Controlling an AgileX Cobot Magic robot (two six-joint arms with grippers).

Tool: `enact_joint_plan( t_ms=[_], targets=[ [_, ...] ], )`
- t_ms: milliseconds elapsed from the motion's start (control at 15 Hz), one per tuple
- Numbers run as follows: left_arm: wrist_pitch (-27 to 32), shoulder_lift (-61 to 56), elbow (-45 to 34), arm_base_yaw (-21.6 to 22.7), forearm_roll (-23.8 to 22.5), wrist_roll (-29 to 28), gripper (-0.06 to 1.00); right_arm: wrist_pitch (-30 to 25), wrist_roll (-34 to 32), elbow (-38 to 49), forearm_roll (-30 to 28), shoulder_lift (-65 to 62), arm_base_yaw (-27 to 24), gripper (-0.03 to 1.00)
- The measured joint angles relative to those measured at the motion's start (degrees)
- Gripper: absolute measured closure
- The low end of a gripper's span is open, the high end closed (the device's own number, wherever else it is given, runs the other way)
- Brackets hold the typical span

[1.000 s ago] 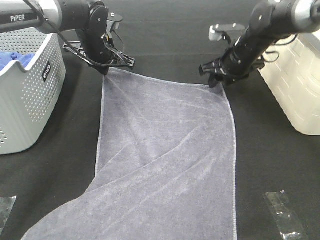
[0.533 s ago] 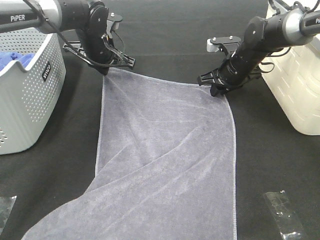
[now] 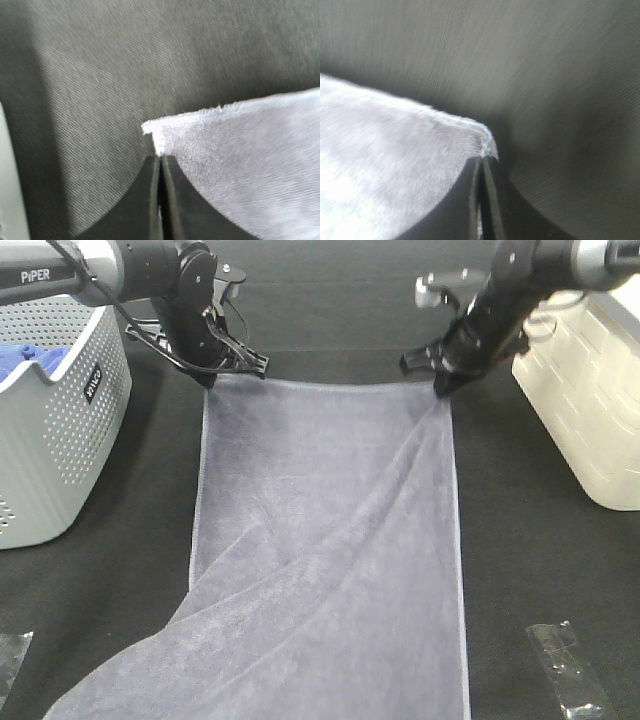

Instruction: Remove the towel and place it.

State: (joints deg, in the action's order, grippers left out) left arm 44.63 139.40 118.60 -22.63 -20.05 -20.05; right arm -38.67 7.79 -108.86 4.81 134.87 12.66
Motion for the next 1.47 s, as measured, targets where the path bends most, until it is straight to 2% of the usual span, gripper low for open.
enact_joint_plan(
  t_ms=[267,400,733,933,1267,1467],
  targets=[
    [-3.9,0.0,5.16,0.34,-3.32,0.0,0.94,-1.2,-1.38,-7.33,-5.67,-0.17,0.0,0.97],
    [-6.53,0.0,6.65,1.83,-3.78,-0.52,0.94,0.29,-2.06,-9.85,-8.88,-0.17,0.0,0.97],
    [-17.7,0.06,7.05,4.81,-4.01,-1.38,0.94,11.57,-2.58,-10.66,-14.04,-0.17,0.0,0.97],
    [-26.13,1.95,7.16,5.27,-4.76,-1.38,0.94,18.74,-2.64,-10.71,-14.5,0.23,-0.74,0.97],
    [-28.65,8.14,7.16,6.42,-5.5,-2.29,0.94,25.27,-2.64,-10.71,-14.84,6.42,-1.83,0.97],
    [-29.79,10.66,7.16,7.33,-5.5,-6.76,0.94,26.53,-2.64,-10.71,-14.78,10.54,-1.83,0.95]
  ],
)
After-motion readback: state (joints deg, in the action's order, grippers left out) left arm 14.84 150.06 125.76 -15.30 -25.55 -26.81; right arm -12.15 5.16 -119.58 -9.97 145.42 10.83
